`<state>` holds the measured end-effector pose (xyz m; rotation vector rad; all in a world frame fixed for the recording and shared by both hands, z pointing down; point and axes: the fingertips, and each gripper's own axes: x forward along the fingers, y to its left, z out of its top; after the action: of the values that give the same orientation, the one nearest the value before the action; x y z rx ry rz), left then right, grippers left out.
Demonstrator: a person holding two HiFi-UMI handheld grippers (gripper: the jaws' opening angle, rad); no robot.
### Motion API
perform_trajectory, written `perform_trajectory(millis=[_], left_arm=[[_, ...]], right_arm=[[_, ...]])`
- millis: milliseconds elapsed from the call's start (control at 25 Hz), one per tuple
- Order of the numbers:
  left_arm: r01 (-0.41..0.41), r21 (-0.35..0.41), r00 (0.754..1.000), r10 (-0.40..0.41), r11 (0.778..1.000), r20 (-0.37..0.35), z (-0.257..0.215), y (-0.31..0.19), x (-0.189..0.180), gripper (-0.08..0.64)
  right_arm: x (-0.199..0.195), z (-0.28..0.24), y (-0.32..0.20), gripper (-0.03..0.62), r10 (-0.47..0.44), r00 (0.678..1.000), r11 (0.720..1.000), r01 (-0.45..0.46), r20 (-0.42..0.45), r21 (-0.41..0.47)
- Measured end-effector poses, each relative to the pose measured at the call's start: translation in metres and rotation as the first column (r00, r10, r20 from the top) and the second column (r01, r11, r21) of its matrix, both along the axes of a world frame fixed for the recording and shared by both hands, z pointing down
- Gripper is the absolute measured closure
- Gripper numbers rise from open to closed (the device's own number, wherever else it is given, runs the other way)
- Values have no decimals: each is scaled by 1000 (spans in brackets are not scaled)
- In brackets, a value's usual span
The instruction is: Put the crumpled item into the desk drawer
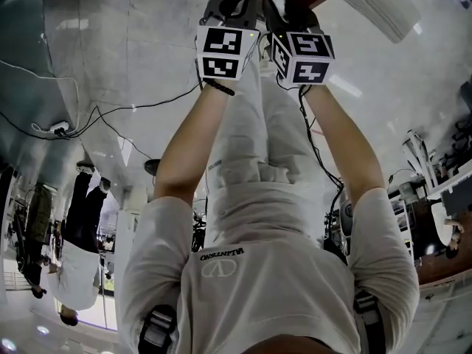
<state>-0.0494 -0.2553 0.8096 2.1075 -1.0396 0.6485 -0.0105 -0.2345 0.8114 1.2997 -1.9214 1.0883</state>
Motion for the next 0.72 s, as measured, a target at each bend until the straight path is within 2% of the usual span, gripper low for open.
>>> perform_trajectory(millis=[720], left_arm=[[6,11,1000,-6,1000,-8,-4,-2,4,561]], right_arm=[[-5,-5,-2,453,0,1000,1000,0,30,-1]])
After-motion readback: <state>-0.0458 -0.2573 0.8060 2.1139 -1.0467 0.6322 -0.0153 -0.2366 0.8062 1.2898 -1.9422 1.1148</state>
